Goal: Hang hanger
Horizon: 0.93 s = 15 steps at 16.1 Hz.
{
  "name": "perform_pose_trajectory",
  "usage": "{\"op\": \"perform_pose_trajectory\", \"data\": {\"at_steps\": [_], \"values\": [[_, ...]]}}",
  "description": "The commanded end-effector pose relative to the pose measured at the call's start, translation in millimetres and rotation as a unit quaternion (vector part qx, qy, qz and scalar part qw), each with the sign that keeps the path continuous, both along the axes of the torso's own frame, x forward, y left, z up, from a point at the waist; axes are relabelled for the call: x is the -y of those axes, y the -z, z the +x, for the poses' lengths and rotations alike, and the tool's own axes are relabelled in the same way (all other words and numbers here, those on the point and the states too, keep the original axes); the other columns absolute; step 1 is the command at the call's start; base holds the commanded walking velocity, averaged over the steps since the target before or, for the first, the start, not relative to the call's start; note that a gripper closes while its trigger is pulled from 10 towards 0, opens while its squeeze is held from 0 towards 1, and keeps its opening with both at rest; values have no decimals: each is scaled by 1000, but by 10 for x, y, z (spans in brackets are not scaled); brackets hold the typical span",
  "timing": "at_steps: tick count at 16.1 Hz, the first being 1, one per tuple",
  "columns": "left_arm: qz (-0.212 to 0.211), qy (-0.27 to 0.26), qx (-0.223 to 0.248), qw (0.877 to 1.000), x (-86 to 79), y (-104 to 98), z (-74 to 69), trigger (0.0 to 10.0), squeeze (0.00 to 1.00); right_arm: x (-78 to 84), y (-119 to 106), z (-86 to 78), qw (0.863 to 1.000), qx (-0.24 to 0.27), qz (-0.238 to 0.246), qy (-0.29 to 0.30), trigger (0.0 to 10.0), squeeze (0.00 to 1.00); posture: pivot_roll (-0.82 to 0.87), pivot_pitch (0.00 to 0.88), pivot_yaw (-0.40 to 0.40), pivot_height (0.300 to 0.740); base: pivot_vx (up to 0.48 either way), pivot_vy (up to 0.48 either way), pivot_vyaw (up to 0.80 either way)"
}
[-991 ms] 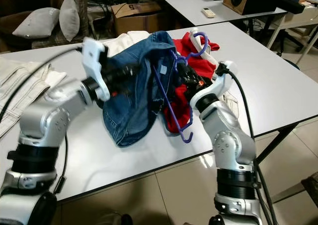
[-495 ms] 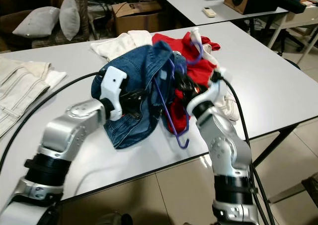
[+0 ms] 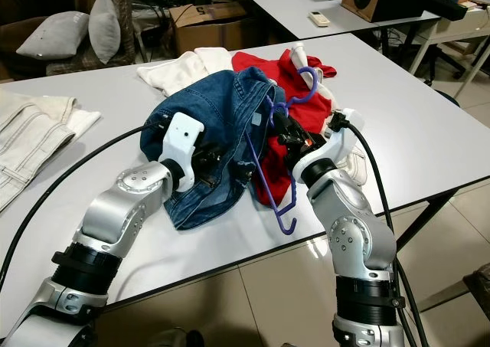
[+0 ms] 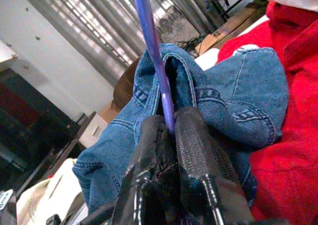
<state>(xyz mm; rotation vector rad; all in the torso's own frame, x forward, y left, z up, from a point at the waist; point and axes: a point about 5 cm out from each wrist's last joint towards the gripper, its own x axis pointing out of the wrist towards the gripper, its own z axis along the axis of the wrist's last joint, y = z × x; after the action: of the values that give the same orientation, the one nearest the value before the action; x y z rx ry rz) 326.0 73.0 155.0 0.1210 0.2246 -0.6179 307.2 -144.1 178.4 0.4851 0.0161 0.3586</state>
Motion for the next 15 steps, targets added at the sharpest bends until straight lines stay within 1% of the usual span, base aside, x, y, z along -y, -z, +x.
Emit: {"op": "perform_pose_trajectory", "data": {"at_steps": [1, 2, 3, 4, 5, 6, 7, 8, 10, 11, 12, 14, 15], "values": [[-7, 36, 0, 999, 84, 3, -67, 10000, 0, 30, -47, -12, 1000, 5, 0, 6, 10000, 0, -87, 0, 19, 740, 0, 0, 0], [-10, 64, 2, 998, 135, 4, -115, 10000, 0, 33, -57, -10, 1000, 5, 3, 3, 10000, 0, -89, 0, 14, 740, 0, 0, 0], [-9, 71, 9, 997, 147, 0, -127, 10000, 1000, 20, -64, -15, 1000, 3, 16, -11, 10000, 0, -90, 0, 13, 740, 0, 0, 0], [-4, 85, 24, 996, 162, -16, -146, 10000, 1000, -21, -88, -52, 997, 1, 46, -59, 10000, 0, -93, 0, 11, 740, 0, 0, 0], [2, 96, 41, 995, 172, -36, -166, 10000, 1000, -59, -120, -114, 992, 5, 66, -111, 10000, 0, -95, 0, 10, 740, 0, 0, 0], [10, 105, 69, 992, 129, -104, -201, 10000, 1000, -83, -127, -203, 982, 5, 82, -167, 10000, 0, -100, 0, 9, 740, 0, 0, 0], [11, 104, 86, 991, 71, -166, -222, 10000, 1000, -81, -128, -250, 977, 3, 94, -192, 10000, 0, -100, 0, 8, 740, 0, 0, 0], [-6, 104, 91, 990, 9, -241, -258, 10000, 1000, -47, -138, -266, 974, 3, 112, -198, 10000, 0, -98, 0, 3, 740, 0, 0, 0], [-14, 96, 93, 991, -88, -311, -317, 10000, 1000, 25, -185, -259, 967, 4, 163, -198, 10000, 0, -92, 0, -4, 740, 0, 0, 0], [-9, 93, 91, 991, -97, -304, -328, 10000, 1000, 40, -192, -256, 966, 4, 169, -198, 10000, 0, -92, 0, -4, 740, 0, 0, 0], [7, 83, 90, 992, -116, -280, -351, 10000, 1000, 77, -200, -248, 964, 3, 181, -197, 10000, 0, -93, 0, -6, 740, 0, 0, 0], [13, 68, 83, 994, -126, -250, -385, 10000, 1000, 110, -204, -245, 962, 0, 188, -198, 10000, 0, -92, 0, -11, 740, 0, 0, 0], [20, 39, 80, 996, -147, -241, -363, 10000, 1000, 114, -206, -248, 961, -2, 190, -200, 10000, 0, -92, 0, -11, 740, 0, 0, 0]]}}
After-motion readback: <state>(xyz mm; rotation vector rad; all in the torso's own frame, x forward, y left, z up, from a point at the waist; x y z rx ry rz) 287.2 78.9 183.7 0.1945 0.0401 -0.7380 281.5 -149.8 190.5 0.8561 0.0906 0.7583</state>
